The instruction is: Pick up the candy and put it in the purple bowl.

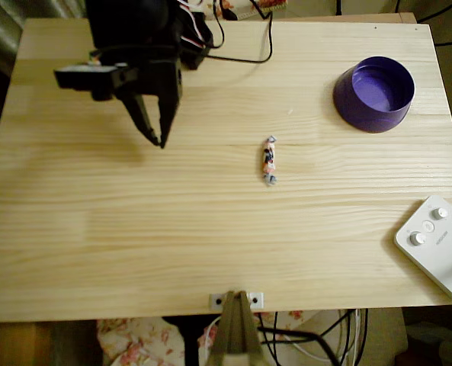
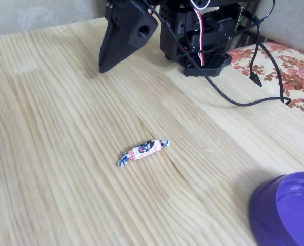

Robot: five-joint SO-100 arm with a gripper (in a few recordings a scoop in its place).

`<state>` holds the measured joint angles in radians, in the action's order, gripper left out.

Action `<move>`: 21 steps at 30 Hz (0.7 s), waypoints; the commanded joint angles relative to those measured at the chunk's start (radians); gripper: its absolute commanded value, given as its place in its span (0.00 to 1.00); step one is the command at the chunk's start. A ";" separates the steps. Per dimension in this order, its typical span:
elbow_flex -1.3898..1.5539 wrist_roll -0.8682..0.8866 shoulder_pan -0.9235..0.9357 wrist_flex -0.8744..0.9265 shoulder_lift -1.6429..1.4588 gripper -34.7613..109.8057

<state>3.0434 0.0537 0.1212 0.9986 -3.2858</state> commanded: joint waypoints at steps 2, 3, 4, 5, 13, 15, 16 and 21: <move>-0.012 0.002 0.009 -0.011 -0.014 0.24; -0.018 0.000 -0.002 0.003 -0.014 0.24; -0.028 -0.002 -0.017 0.025 -0.014 0.24; -0.040 0.006 -0.032 0.048 -0.014 0.24; -0.175 0.034 -0.063 0.169 -0.014 0.23; -0.218 0.028 -0.077 0.189 -0.014 0.23; -0.241 0.028 -0.089 0.196 -0.006 0.23; -0.408 0.107 -0.173 0.222 0.175 0.23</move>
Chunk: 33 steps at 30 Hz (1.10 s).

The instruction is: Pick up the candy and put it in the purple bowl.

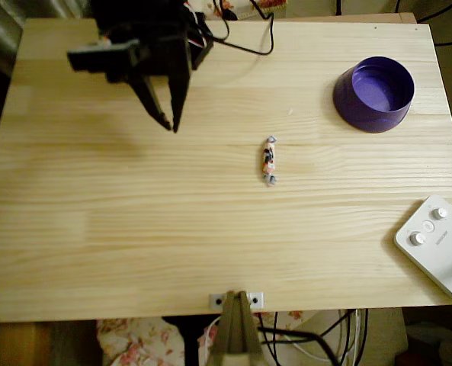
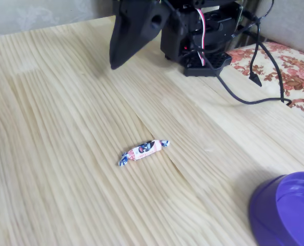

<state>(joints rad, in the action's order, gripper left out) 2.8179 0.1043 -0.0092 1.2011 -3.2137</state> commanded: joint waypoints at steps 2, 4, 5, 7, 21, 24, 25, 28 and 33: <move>-0.252 0.095 -0.074 0.017 0.210 0.23; -0.337 0.117 -0.107 0.026 0.321 0.23; -0.394 0.137 -0.130 0.046 0.380 0.23; -0.514 0.186 -0.195 0.097 0.500 0.23; -0.663 0.426 -0.442 -0.031 0.845 0.24; -0.672 0.454 -0.469 -0.035 0.911 0.24; -0.655 0.454 -0.483 -0.052 0.907 0.24; -0.634 0.453 -0.522 -0.081 0.876 0.23; -0.632 0.515 -0.568 -0.021 0.824 0.24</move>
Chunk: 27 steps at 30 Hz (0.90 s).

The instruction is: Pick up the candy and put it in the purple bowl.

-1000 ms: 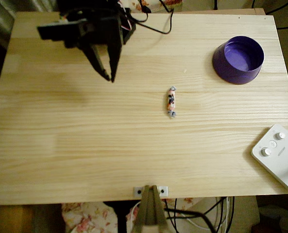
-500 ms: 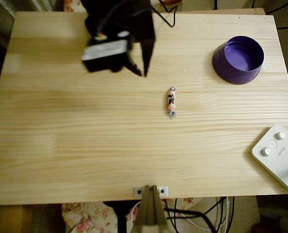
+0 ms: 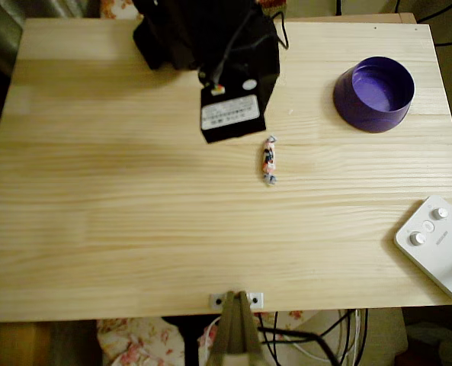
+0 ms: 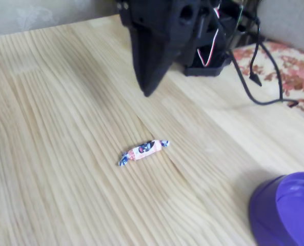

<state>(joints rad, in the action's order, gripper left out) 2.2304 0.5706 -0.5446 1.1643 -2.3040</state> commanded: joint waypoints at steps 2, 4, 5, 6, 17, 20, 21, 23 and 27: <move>-0.034 0.083 -0.051 0.000 -0.089 0.24; -0.038 0.114 -0.069 -0.006 -0.072 0.24; -0.040 0.127 -0.074 -0.008 -0.064 0.24; -0.040 0.140 -0.078 -0.005 -0.061 0.24; 0.000 0.249 -0.100 0.000 0.000 0.24; -0.014 0.287 -0.124 -0.003 0.029 0.24; -0.015 0.301 -0.130 -0.011 0.040 0.24; -0.015 0.321 -0.137 -0.018 0.052 0.24; 0.006 0.348 -0.138 -0.018 0.060 0.24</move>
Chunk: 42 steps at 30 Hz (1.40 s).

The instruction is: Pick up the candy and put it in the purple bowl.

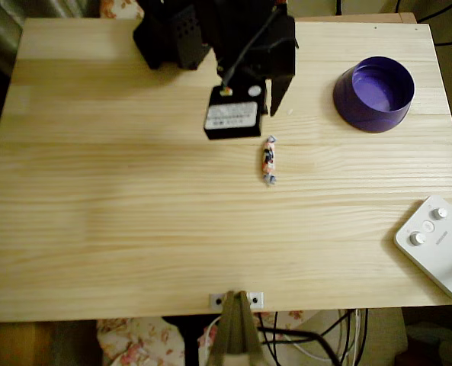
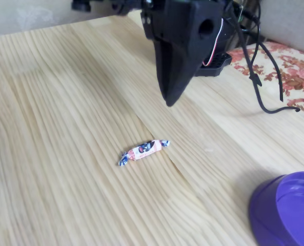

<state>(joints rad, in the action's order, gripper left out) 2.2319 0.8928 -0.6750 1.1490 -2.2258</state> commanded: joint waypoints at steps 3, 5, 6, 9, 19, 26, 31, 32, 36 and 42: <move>0.018 0.040 -0.003 -0.025 0.000 0.24; 0.025 0.040 0.002 -0.066 0.018 0.24; 0.025 0.044 0.003 -0.080 0.032 0.24; 0.012 0.055 0.005 -0.106 0.074 0.26; -0.101 0.124 -0.034 -0.144 0.275 0.30; -0.221 0.067 -0.028 -0.129 0.377 0.33; -0.287 0.035 -0.025 -0.127 0.423 0.35; -0.299 0.032 -0.023 -0.127 0.439 0.35; -0.333 0.023 -0.012 -0.127 0.494 0.36; -0.364 0.023 -0.002 -0.109 0.535 0.39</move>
<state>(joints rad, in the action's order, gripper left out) 1.9528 0.9081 -0.6796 1.0262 -1.6720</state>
